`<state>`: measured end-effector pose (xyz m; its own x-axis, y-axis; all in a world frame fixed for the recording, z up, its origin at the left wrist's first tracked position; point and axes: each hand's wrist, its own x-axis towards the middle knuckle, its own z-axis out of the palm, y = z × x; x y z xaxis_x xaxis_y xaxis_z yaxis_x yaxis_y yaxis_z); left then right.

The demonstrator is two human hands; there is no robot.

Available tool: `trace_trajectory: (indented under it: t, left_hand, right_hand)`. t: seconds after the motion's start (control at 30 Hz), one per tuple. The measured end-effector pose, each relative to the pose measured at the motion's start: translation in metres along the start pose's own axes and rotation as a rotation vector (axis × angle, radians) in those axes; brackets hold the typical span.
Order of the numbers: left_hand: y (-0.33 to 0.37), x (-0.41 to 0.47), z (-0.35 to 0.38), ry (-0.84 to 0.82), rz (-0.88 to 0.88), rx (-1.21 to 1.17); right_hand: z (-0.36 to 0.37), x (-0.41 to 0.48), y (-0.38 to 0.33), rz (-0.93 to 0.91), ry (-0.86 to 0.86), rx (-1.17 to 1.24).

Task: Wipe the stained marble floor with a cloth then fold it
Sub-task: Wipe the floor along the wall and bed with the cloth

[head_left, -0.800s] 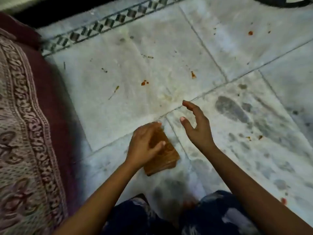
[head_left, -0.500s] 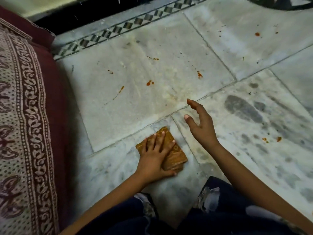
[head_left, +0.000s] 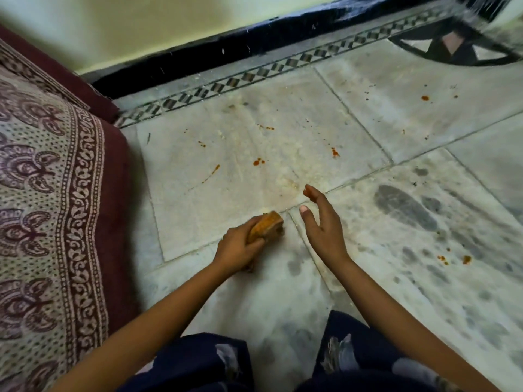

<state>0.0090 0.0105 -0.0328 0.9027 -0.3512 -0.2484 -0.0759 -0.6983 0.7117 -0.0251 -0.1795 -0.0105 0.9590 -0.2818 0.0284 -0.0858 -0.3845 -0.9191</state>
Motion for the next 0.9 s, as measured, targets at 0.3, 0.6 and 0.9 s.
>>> trace_trajectory:
  t: [0.3,0.6,0.9]
  left_hand:
    - [0.014,0.016,-0.096,0.185,-0.127,-0.303]
    - [-0.044,0.055,-0.156,0.354,-0.189,0.031]
    - [-0.136,0.098,-0.098,0.078,-0.119,0.581]
  right_hand:
    - [-0.010,0.029,-0.024,-0.134,-0.126,-0.092]
    - [0.010,0.054,-0.019,-0.173,-0.244,-0.311]
    - [0.059,0.061,0.020,0.033,-0.416,-0.678]
